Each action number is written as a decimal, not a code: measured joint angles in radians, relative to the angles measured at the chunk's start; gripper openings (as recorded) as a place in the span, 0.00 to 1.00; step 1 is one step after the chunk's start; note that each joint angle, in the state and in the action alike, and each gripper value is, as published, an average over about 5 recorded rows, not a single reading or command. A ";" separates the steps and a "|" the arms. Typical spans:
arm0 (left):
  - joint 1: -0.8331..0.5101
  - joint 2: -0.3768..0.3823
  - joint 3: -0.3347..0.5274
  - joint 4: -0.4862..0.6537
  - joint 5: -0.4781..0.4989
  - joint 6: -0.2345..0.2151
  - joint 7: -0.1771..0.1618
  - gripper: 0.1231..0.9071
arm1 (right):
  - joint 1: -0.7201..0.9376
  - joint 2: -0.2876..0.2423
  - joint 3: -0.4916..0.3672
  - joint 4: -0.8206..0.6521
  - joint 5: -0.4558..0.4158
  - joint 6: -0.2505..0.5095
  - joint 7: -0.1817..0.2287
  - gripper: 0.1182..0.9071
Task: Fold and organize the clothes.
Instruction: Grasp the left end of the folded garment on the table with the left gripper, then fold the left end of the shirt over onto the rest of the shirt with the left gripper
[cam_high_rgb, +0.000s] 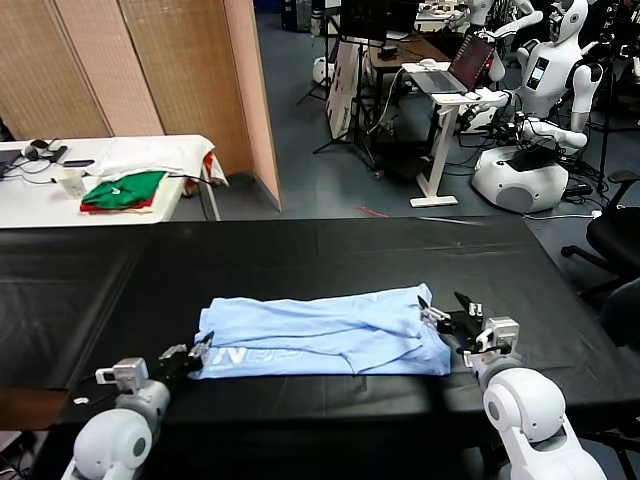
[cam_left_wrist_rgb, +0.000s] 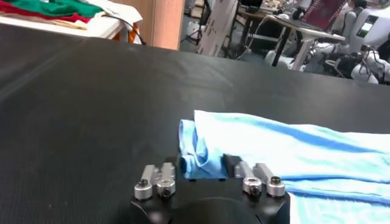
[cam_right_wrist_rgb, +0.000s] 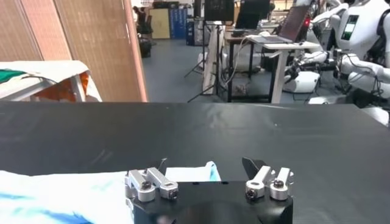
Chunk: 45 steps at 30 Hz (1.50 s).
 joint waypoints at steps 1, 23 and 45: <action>0.000 0.000 0.000 0.001 -0.004 0.001 0.000 0.10 | 0.000 0.000 0.000 0.001 0.000 0.000 0.000 1.00; 0.087 0.170 -0.086 -0.060 0.548 -0.068 0.017 0.09 | -0.012 0.030 0.013 0.005 -0.002 0.011 0.018 1.00; -0.058 0.008 0.155 -0.254 -0.044 0.068 -0.108 0.09 | -0.153 0.070 0.103 0.079 -0.078 0.082 -0.012 1.00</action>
